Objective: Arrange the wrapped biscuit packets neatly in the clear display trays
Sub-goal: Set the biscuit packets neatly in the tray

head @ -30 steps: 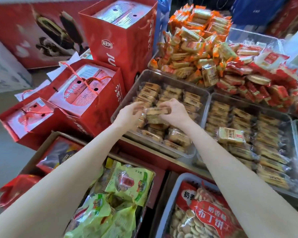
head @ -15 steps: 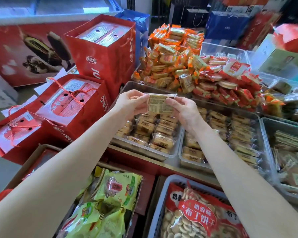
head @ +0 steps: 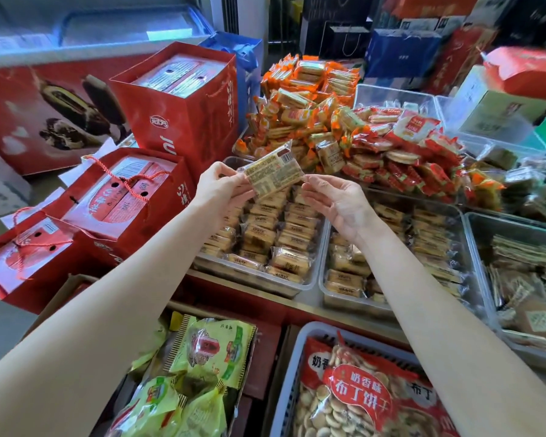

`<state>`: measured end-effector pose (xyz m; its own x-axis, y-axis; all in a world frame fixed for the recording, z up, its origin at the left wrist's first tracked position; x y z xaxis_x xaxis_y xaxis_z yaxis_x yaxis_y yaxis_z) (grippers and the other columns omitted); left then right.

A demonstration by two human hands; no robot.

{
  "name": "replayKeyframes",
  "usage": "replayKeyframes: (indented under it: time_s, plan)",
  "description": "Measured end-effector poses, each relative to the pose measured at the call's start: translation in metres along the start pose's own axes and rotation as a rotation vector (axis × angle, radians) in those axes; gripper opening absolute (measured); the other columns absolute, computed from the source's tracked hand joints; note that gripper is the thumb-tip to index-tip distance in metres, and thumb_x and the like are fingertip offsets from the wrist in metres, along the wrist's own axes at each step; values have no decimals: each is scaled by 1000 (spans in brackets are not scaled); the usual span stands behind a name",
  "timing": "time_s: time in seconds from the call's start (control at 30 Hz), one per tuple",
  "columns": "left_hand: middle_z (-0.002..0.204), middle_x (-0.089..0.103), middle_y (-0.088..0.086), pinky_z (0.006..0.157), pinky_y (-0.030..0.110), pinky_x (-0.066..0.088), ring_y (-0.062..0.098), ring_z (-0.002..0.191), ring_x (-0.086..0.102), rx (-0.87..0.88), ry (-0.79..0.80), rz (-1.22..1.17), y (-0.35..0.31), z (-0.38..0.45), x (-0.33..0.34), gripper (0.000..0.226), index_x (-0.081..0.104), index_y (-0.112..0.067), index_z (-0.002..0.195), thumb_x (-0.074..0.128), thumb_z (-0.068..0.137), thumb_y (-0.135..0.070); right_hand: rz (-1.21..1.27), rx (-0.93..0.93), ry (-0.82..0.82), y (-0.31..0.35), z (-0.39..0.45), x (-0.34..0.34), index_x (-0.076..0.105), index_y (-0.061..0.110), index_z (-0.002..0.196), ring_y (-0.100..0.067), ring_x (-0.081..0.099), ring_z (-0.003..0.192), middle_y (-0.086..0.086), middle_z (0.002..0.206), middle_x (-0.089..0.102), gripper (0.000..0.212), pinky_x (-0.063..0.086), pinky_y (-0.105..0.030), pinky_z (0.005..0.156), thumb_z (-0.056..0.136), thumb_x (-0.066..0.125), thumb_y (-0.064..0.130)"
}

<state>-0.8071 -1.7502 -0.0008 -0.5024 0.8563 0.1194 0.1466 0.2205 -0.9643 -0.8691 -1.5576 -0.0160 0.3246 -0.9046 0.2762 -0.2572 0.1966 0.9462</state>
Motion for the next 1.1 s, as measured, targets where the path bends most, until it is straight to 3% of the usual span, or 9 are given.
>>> replayKeyframes:
  time_s: [0.2,0.33,0.4,0.57,0.67,0.8,0.97,1.1]
  plan:
    - [87,66,10,63,22,58,13,74,69,57,47,131,-2,6,2,21,43,-10,77,52,94,-1,-188,6,-111,7,2,-3,65,5,82,-18,68,76,-9,81,69,6,58,-29,78,85,64,0]
    - [80,66,14,59,22,57,11,63,70,73,113,290,3,4,3,22,43,-7,76,53,91,5,-190,-29,-226,11,5,-7,61,6,79,-19,68,75,-11,84,67,13,57,-27,72,88,59,-3]
    - [78,66,13,57,19,56,9,60,69,36,112,257,9,4,6,19,44,-7,79,51,93,4,-247,-47,-270,9,7,-8,59,8,79,-21,69,76,-12,88,67,15,57,-26,69,90,57,-2]
    - [85,68,13,66,26,59,15,71,70,-189,146,106,24,1,22,6,55,-5,89,55,94,-9,-327,-48,-422,-1,12,-19,58,9,79,-20,70,72,-14,90,68,16,57,-25,65,91,57,0]
    - [94,69,17,75,29,58,23,84,70,-280,240,72,30,-3,32,14,60,-1,95,58,92,-14,-363,-53,-509,-3,11,-28,58,9,80,-20,70,73,-13,90,68,15,58,-25,64,91,57,0]
    - [104,69,20,80,32,58,27,92,70,-390,385,-1,33,-8,45,29,62,-2,106,66,84,-20,-419,-47,-584,-10,13,-41,54,15,75,-25,69,82,-13,92,68,21,59,-37,72,92,56,3]
    - [106,69,19,82,31,56,26,97,69,-432,468,17,33,-11,68,35,61,-2,111,67,83,-22,-477,-31,-683,-15,16,-53,54,15,77,-30,67,85,-14,94,66,16,58,-46,73,90,58,6]
    - [94,70,13,79,29,57,23,91,69,-416,495,101,38,-12,81,29,61,0,107,66,83,-15,-484,-51,-726,-9,12,-61,57,9,88,-27,66,89,-14,100,65,5,57,-41,78,92,55,6]
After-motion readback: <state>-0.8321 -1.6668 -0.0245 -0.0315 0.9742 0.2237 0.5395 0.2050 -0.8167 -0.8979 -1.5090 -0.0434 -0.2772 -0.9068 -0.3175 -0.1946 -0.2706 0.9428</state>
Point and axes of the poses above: each hand's wrist, its own z-axis towards the middle knuckle, its own x-axis out of the palm, y = z × x, the point moved 4 cm from there along z, towards the middle knuckle
